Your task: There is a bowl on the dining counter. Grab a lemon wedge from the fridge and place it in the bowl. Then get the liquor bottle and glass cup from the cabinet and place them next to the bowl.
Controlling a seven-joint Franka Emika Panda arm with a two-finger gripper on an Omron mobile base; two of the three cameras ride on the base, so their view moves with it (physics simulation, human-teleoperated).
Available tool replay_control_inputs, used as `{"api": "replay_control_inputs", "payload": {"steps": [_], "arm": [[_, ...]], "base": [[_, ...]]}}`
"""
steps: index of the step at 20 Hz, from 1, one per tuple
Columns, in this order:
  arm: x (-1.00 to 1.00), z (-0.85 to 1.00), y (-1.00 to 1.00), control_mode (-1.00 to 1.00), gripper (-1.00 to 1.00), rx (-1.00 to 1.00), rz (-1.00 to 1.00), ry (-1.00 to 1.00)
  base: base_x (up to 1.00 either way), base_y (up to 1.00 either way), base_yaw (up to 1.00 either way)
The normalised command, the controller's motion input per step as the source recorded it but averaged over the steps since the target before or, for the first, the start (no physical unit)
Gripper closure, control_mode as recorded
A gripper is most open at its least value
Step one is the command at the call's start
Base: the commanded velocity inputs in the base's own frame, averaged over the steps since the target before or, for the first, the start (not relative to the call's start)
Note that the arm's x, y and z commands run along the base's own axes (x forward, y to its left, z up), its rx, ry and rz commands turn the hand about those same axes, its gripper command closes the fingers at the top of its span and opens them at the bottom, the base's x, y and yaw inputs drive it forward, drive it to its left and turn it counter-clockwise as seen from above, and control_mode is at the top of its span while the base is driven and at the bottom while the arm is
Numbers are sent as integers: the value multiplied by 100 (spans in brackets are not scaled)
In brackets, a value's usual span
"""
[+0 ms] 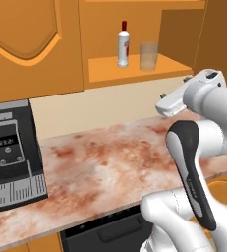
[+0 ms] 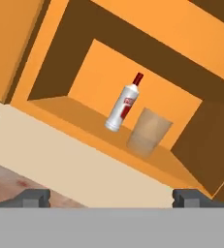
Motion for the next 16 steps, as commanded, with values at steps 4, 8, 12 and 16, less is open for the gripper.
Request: {"api": "replay_control_inputs", "payload": {"steps": [4, 8, 12, 16], "arm": [[1, 31, -4, -100, -100, -33, 6, 0], [6, 22, -14, -100, -100, -30, 8, 2], [14, -2, -13, -100, -100, -29, 8, 11], [3, -27, -17, -100, -100, -26, 2, 4]], "base": [[0, 0, 0], [0, 0, 0], [0, 0, 0], [0, 0, 0]]}}
